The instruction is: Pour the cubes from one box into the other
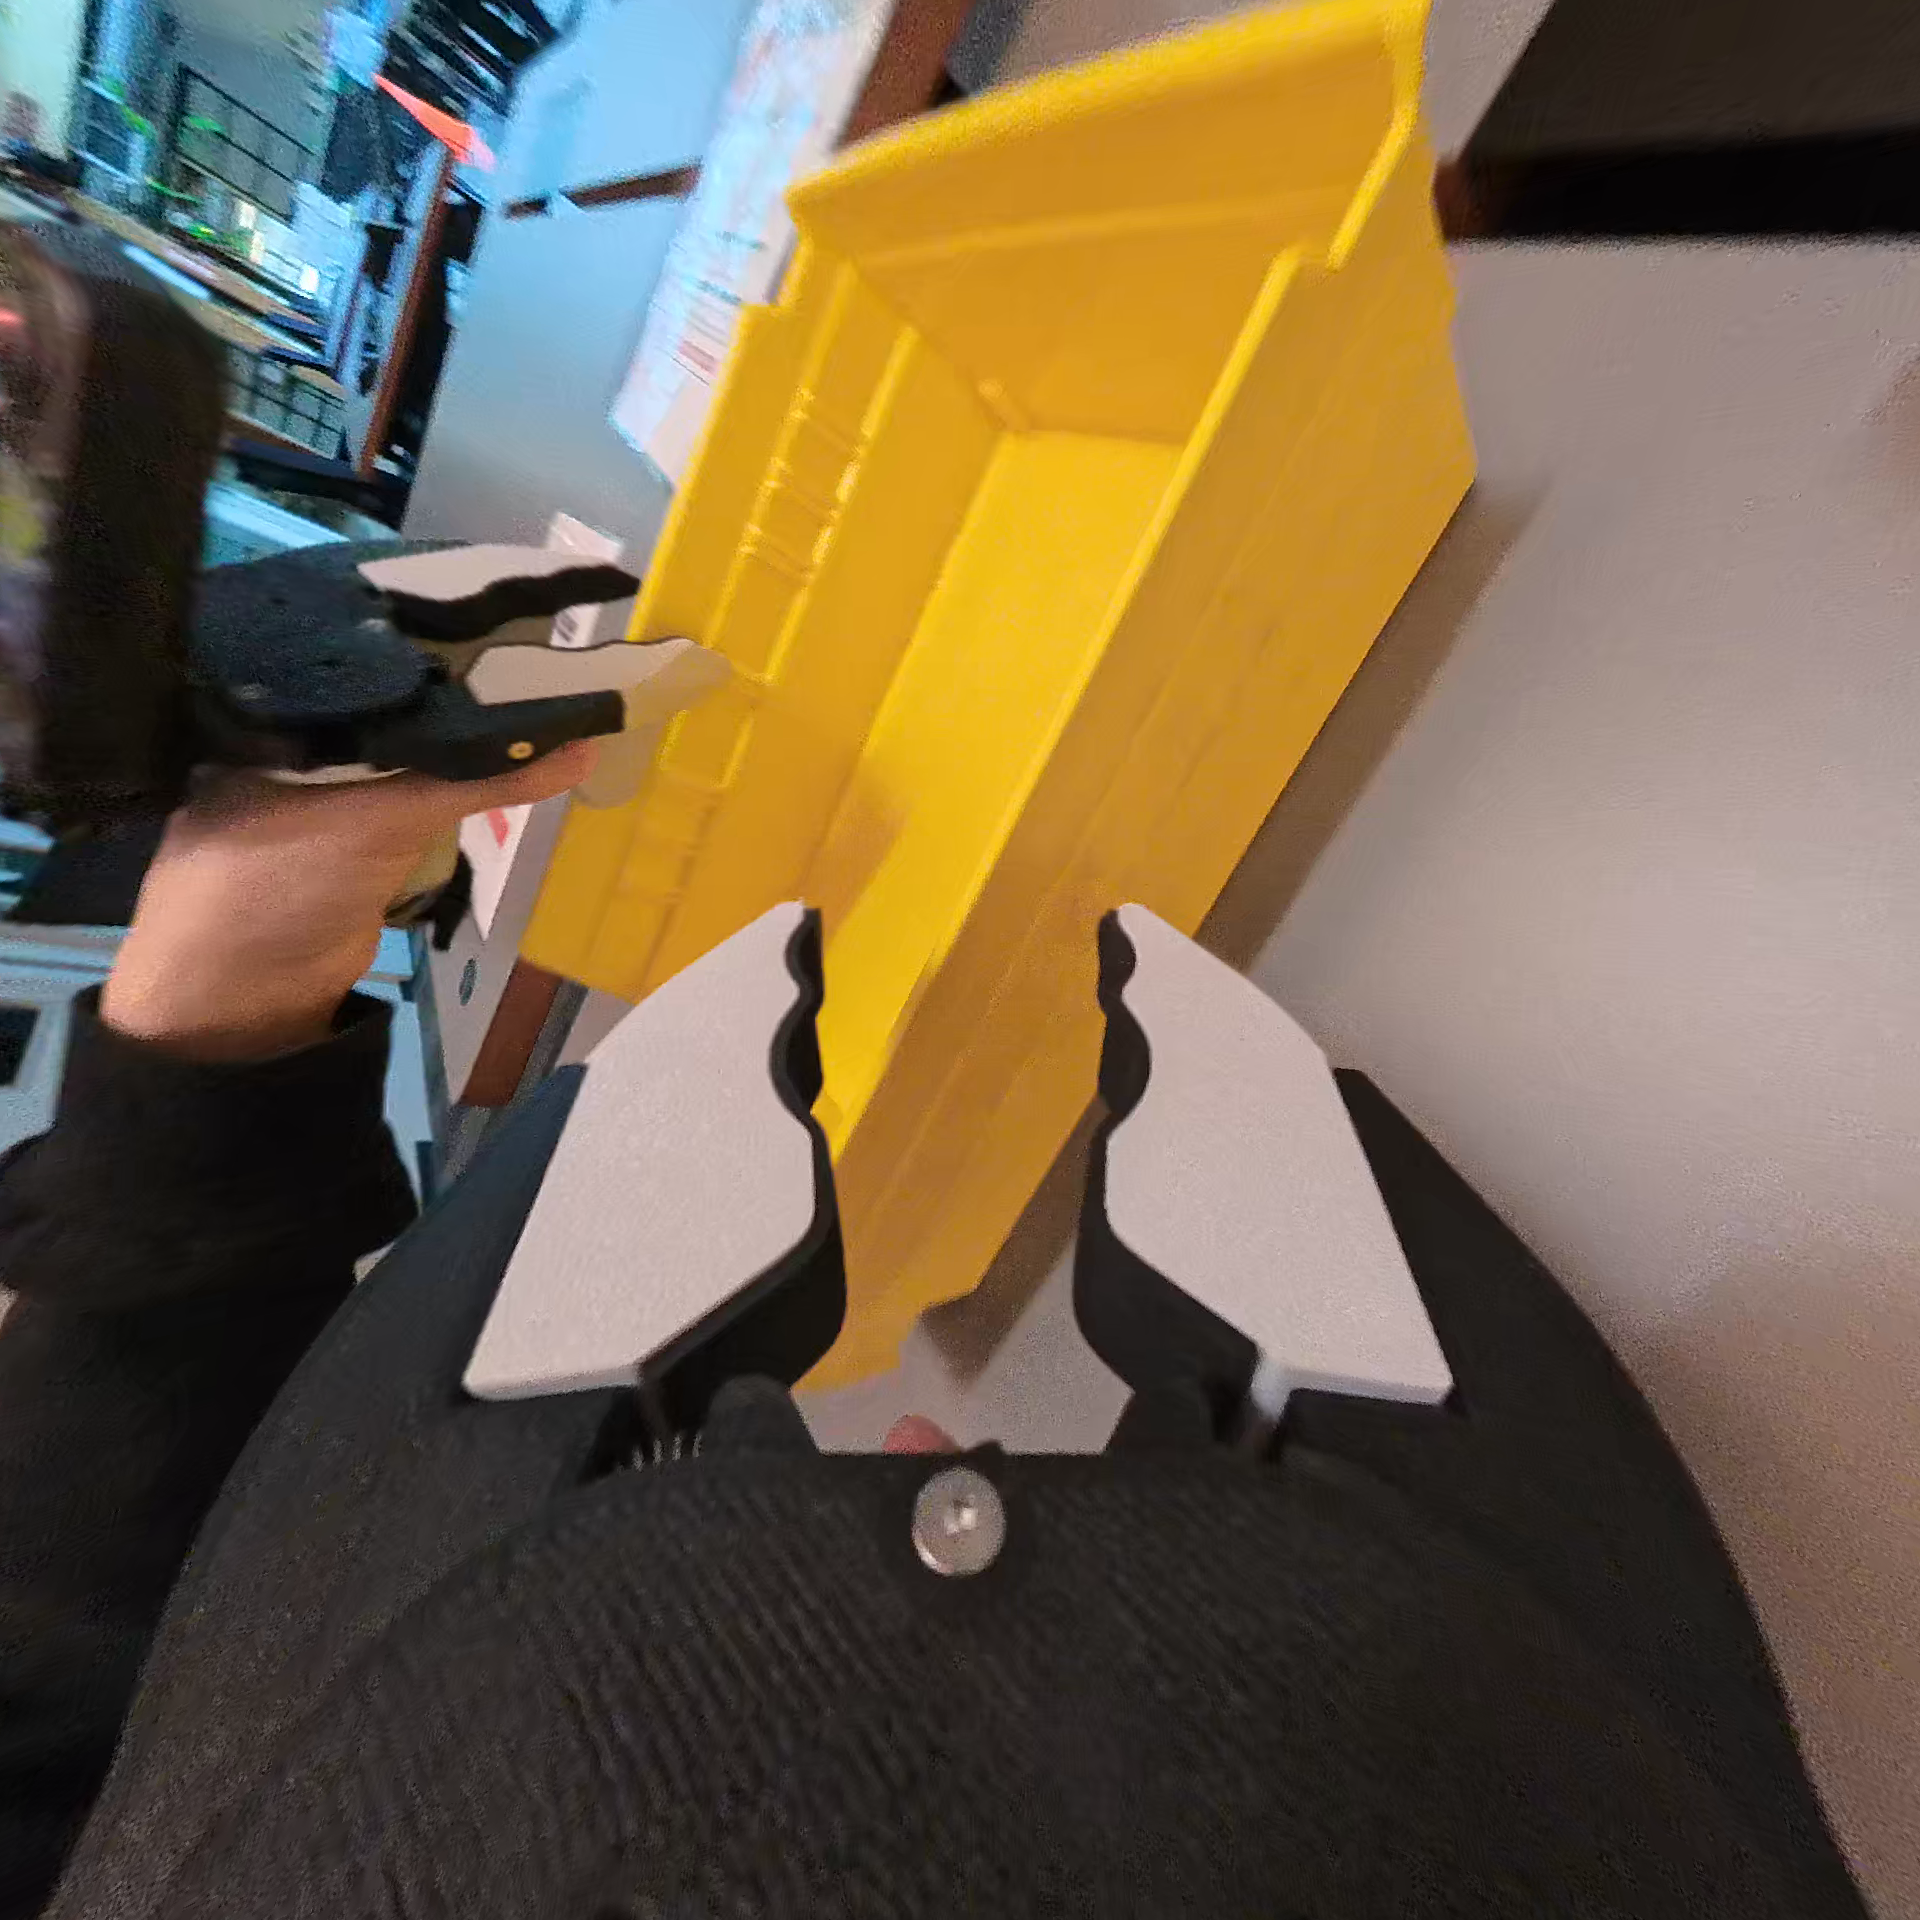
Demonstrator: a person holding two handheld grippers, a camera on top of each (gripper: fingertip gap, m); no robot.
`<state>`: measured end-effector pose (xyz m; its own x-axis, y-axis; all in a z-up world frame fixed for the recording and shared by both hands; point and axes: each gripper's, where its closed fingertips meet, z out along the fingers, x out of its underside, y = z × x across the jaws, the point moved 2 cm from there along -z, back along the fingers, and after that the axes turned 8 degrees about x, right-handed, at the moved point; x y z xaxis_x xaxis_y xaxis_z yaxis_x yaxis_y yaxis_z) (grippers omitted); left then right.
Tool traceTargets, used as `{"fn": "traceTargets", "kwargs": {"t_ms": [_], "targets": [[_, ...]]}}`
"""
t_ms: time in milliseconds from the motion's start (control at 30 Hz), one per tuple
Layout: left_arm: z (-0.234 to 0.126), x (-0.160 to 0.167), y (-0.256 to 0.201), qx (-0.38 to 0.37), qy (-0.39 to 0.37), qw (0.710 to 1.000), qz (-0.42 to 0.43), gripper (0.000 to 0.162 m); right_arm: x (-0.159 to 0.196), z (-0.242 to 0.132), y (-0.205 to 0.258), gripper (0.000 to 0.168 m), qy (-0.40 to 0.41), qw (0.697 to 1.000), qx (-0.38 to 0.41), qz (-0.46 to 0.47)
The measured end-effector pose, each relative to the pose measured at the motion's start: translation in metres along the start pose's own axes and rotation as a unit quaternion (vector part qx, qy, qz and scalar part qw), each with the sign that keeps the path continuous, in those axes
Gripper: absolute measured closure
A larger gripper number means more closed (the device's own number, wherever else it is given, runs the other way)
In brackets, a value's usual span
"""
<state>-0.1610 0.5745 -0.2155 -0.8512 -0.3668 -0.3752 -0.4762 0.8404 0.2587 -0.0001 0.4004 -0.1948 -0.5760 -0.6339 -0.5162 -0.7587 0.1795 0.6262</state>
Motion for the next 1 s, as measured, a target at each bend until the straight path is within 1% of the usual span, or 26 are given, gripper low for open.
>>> {"fn": "traceTargets", "kwargs": {"t_ms": [33,67,100,133,167,200,233,267,300,333,367,433,500,567,600,633,700,733,767,833,867,900,933,967,1000], "targets": [[-0.011,-0.002,0.006,-0.055,-0.001,0.998,0.004,0.102,-0.002,-0.02,0.002,0.112,-0.017,1.0,-0.01,-0.019],[-0.028,-0.007,0.009,-0.109,-0.01,0.994,-0.012,0.104,-0.001,-0.043,0.004,0.106,-0.032,0.998,-0.019,-0.042],[-0.047,-0.016,0.006,-0.149,-0.028,0.988,-0.038,0.1,0.002,-0.068,0.006,0.1,-0.048,0.996,-0.021,-0.069],[-0.068,-0.026,-0.005,-0.17,-0.051,0.982,-0.063,0.095,0.005,-0.095,0.008,0.099,-0.072,0.993,-0.017,-0.096],[-0.088,-0.039,-0.025,-0.164,-0.084,0.98,-0.078,0.09,0.011,-0.124,0.011,0.097,-0.097,0.987,-0.019,-0.124],[-0.105,-0.056,-0.054,-0.137,-0.126,0.979,-0.084,0.085,0.017,-0.155,0.016,0.096,-0.126,0.98,-0.023,-0.153],[-0.119,-0.076,-0.091,-0.088,-0.176,0.977,-0.081,0.081,0.026,-0.187,0.019,0.095,-0.156,0.972,-0.019,-0.177],[-0.132,-0.094,-0.137,-0.015,-0.223,0.972,-0.073,0.076,0.036,-0.218,0.019,0.093,-0.186,0.962,-0.007,-0.198],[-0.145,-0.109,-0.185,0.062,-0.262,0.961,-0.062,0.076,0.047,-0.249,0.017,0.092,-0.217,0.952,0.009,-0.217],[-0.16,-0.12,-0.23,0.119,-0.3,0.945,-0.05,0.078,0.06,-0.278,0.01,0.089,-0.247,0.94,0.03,-0.232],[-0.173,-0.127,-0.272,0.163,-0.337,0.927,-0.037,0.078,0.074,-0.306,0.0,0.087,-0.274,0.929,0.061,-0.24],[-0.201,-0.133,-0.355,0.258,-0.409,0.875,-0.009,0.078,0.101,-0.358,-0.023,0.081,-0.327,0.907,0.116,-0.24],[-0.224,-0.131,-0.419,0.317,-0.468,0.825,-0.018,0.079,0.128,-0.403,-0.044,0.076,-0.376,0.884,0.15,-0.234],[-0.242,-0.124,-0.472,0.362,-0.513,0.778,-0.017,0.079,0.151,-0.442,-0.065,0.076,-0.418,0.864,0.175,-0.221],[-0.247,-0.119,-0.496,0.375,-0.529,0.761,-0.009,0.08,0.162,-0.46,-0.074,0.076,-0.434,0.856,0.185,-0.21],[-0.25,-0.114,-0.519,0.383,-0.537,0.752,0.006,0.08,0.173,-0.476,-0.084,0.076,-0.448,0.85,0.192,-0.199],[-0.252,-0.101,-0.561,0.409,-0.522,0.747,0.037,0.078,0.195,-0.501,-0.1,0.076,-0.464,0.844,0.198,-0.184],[-0.253,-0.094,-0.579,0.426,-0.507,0.747,0.053,0.077,0.206,-0.508,-0.107,0.076,-0.459,0.847,0.193,-0.187],[-0.253,-0.087,-0.591,0.436,-0.493,0.75,0.066,0.077,0.218,-0.513,-0.111,0.079,-0.444,0.856,0.177,-0.197],[-0.251,-0.074,-0.603,0.431,-0.489,0.753,0.086,0.076,0.249,-0.514,-0.115,0.09,-0.392,0.886,0.123,-0.216],[-0.25,-0.067,-0.605,0.427,-0.492,0.752,0.104,0.076,0.266,-0.511,-0.116,0.091,-0.358,0.9,0.102,-0.228],[-0.246,-0.06,-0.606,0.418,-0.493,0.753,0.125,0.077,0.285,-0.508,-0.117,0.091,-0.324,0.907,0.092,-0.253],[-0.24,-0.053,-0.607,0.41,-0.49,0.755,0.149,0.077,0.304,-0.51,-0.123,0.091,-0.297,0.905,0.108,-0.287],[-0.233,-0.046,-0.607,0.404,-0.484,0.757,0.171,0.077,0.32,-0.519,-0.137,0.09,-0.281,0.893,0.149,-0.319],[-0.227,-0.041,-0.607,0.401,-0.476,0.761,0.185,0.076,0.335,-0.533,-0.155,0.092,-0.276,0.874,0.196,-0.348]]}}
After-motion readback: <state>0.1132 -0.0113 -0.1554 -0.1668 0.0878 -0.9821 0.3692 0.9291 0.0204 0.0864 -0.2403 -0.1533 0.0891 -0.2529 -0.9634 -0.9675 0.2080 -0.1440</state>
